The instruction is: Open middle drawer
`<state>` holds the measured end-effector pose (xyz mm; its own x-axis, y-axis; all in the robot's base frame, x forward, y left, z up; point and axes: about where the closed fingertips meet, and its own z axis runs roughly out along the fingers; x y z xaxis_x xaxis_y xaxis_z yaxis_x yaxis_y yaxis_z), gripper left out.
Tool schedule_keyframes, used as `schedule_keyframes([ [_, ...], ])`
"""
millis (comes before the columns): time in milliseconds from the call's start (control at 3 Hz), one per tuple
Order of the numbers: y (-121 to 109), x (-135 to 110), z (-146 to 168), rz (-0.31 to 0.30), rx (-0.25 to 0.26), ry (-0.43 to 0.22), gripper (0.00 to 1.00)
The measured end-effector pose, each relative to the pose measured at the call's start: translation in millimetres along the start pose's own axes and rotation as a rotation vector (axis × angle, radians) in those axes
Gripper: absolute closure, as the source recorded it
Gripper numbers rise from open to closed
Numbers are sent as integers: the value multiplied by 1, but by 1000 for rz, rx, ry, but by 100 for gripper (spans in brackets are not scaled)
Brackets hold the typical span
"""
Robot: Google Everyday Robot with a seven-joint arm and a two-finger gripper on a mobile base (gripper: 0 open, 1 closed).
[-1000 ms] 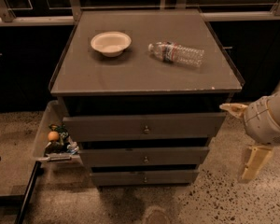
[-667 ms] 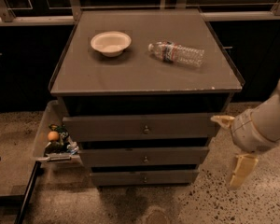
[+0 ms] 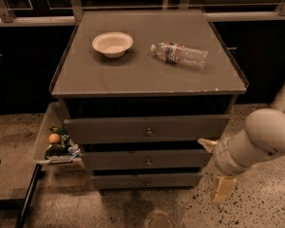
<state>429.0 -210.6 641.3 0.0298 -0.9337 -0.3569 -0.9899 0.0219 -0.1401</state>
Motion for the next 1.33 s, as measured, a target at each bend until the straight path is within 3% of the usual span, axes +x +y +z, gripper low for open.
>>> schedule_keyframes([
  [333,-5,11,44,-49,24,-32,0],
  [667,-9,28,82,-60,35,-46,0],
  [1333,-9,28,89,-58,25,-39,0],
])
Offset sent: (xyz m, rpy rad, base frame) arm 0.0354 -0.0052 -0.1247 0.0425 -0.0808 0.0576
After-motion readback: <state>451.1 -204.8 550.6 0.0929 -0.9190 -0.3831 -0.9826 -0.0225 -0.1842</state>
